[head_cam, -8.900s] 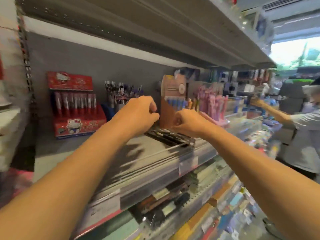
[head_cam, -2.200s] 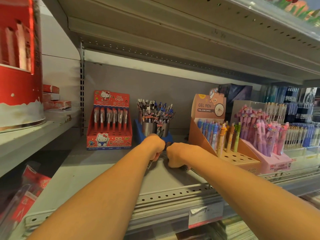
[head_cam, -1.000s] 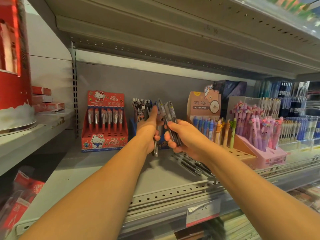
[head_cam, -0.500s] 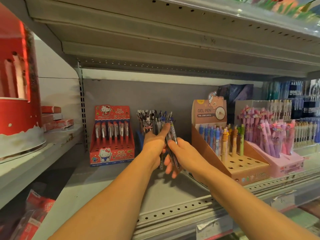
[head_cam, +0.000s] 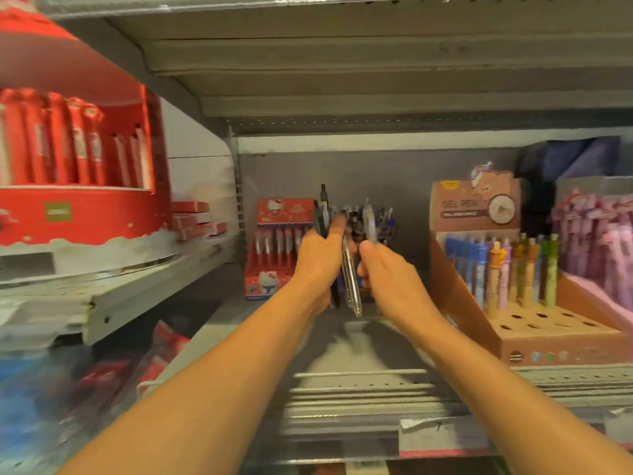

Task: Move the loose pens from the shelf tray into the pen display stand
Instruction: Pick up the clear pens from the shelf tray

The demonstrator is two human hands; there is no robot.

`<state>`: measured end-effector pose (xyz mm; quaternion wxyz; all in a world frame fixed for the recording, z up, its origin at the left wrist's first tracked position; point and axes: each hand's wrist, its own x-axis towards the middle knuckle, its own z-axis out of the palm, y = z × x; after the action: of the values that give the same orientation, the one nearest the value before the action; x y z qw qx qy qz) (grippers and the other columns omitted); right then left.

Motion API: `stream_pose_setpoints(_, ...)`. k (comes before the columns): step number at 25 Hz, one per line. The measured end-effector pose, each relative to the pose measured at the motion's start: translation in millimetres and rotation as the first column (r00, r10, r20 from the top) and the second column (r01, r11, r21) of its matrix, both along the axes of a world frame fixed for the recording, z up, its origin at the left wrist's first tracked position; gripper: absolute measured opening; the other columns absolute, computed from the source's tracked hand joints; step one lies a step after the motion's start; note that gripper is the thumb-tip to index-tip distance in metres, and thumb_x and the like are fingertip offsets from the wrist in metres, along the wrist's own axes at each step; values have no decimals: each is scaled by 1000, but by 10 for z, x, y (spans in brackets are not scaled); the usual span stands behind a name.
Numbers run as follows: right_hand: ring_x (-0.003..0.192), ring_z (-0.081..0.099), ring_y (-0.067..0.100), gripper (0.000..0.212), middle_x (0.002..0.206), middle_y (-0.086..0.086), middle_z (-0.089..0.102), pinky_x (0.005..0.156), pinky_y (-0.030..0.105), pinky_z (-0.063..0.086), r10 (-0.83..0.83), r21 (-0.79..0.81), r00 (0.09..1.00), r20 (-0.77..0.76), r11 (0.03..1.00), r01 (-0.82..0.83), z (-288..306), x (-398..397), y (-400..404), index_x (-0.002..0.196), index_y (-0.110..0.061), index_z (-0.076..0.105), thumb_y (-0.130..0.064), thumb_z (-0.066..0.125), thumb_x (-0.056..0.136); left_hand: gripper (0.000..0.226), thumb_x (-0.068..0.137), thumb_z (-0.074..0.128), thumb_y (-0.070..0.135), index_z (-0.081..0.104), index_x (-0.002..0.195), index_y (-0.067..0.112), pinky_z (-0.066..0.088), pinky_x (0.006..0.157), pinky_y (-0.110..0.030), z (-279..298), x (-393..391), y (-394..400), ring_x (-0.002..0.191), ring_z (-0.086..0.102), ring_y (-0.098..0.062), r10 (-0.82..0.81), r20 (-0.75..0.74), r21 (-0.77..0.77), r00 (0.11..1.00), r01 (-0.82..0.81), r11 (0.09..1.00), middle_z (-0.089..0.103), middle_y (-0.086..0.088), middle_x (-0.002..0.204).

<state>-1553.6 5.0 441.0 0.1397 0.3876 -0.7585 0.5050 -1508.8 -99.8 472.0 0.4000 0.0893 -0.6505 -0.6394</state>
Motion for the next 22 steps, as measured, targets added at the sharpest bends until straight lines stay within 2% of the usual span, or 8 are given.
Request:
stream_pose_setpoints(1,69,59,24,39,72,4,63,71,43,47,41,-52,999,31,998,-39,24,31,-1,75,-22,52,-40,35,105,34,103,51,38,64,90,9,47,48,-17,6,109,-37,50,62,-7,29,-16,-20,999,-30,999,64,5,56)
stream_pose_setpoints(3,58,51,18,32,63,0,57,63,40,43,120,-124,991,58,986,-112,84,142,-42,78,-19,50,-34,42,105,35,104,50,37,64,97,6,49,48,-19,15,359,-117,50,61,-9,57,-34,-65,998,-59,996,64,1,61)
stream_pose_setpoints(6,55,41,11,29,65,-5,48,57,32,34,183,-187,983,10,966,-178,211,482,-178,80,-23,45,-40,46,104,34,103,49,40,63,99,9,49,49,-20,28,808,-255,47,57,-8,152,-73,-170,986,-162,972,61,4,61)
stream_pose_setpoints(9,54,39,6,27,62,-11,47,55,30,31,338,-257,941,6,910,-325,406,1048,-429,85,-29,48,-47,43,103,32,102,51,41,61,92,11,45,49,-23,162,1386,-414,45,51,-8,203,-201,-168,958,-238,957,55,9,54)
stream_pose_setpoints(12,49,42,4,18,60,-12,52,48,24,33,509,-304,860,-40,814,-496,620,1871,-876,89,-27,48,-35,44,104,33,102,52,38,59,81,15,40,45,-24,335,2246,-734,42,48,-9,278,-322,-194,905,-351,916,52,8,51)
stream_pose_setpoints(15,51,50,1,15,62,-12,58,47,19,41,638,-342,760,-122,692,-636,761,2869,-1456,90,-21,53,-24,49,104,40,103,52,37,56,69,16,42,44,-19,365,3307,-1216,39,51,-7,338,-350,-254,874,-436,864,53,8,47)
stream_pose_setpoints(18,58,48,-7,16,65,-19,58,58,11,38,686,-362,709,-166,626,-691,835,3867,-2136,86,-23,60,-20,57,101,30,105,50,30,58,81,12,44,42,-19,359,4384,-1810,39,51,-8,336,-324,-163,884,-402,901,54,6,51)
stream_pose_setpoints(22,56,43,-4,15,69,-11,53,56,13,35,762,-309,631,-145,571,-761,832,5020,-3060,87,-20,60,-19,58,102,25,106,47,28,54,87,12,39,39,-19,293,5659,-2602,37,47,-11,429,-272,-137,861,-476,869,54,2,55)
